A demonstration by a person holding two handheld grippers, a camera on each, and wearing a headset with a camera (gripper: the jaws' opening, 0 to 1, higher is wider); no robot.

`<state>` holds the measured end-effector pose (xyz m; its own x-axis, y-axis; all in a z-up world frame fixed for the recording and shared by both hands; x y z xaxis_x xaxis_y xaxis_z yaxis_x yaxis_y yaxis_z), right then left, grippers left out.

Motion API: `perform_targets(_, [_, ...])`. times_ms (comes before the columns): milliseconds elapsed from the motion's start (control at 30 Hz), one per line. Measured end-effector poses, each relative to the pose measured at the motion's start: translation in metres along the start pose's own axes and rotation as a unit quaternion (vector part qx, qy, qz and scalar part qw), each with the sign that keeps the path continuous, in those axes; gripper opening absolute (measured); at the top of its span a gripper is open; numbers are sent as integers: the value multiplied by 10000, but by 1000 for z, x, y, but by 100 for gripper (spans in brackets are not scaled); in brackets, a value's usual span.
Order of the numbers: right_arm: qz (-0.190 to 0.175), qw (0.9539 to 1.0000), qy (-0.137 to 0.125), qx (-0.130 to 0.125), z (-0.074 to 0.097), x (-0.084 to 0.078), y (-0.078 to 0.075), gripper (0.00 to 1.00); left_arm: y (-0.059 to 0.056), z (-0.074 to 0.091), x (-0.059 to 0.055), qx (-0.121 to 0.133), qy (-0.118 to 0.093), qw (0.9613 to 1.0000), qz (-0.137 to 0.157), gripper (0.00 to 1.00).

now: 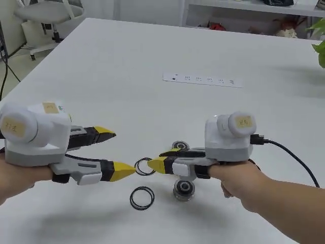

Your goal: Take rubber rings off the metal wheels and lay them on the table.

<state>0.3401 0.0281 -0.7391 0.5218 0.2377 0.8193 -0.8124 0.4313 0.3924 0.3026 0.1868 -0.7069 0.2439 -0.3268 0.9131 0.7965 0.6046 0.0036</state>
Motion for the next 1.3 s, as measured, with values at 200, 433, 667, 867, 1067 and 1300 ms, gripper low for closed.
perform_targets(200, [148, 9998, -143, 6, 13, 9, 6, 30, -2, 5, 6, 29, -13, 10000, -21, 62])
perform_targets(433, [456, 9987, -223, -72, 34, 13, 7, 36, -5, 11, 13, 53, -63, 10000, -6, 64])
perform_targets(667, [591, 9975, -341, -197, 59, 11, 7, 41, -9, 19, 16, 85, -83, 9999, 10, 67])
perform_targets(867, [665, 9965, -434, -265, 79, 7, 11, 45, -12, 26, 20, 140, -148, 9998, 35, 69])
perform_targets(1067, [942, 9937, -479, -373, 99, 1, 15, 51, -16, 33, 22, 185, -182, 9997, 12, 72])
perform_targets(1300, [1102, 9909, -548, -542, 118, -8, 13, 58, -24, 37, 23, 194, -210, 9996, 63, 76])
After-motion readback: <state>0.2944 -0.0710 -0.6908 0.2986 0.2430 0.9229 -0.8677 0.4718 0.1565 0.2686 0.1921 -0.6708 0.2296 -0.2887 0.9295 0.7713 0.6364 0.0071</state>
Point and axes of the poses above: the centre of the closed fingertips' face, and the gripper's own axes: z roughly backward along the fingers, y roughly to its left, x roughly out of its top, the point moved 7 cm from there along z, roughly backward along the fingers, and after that the axes turned 1 degree about -z, right-handed, at the moved point
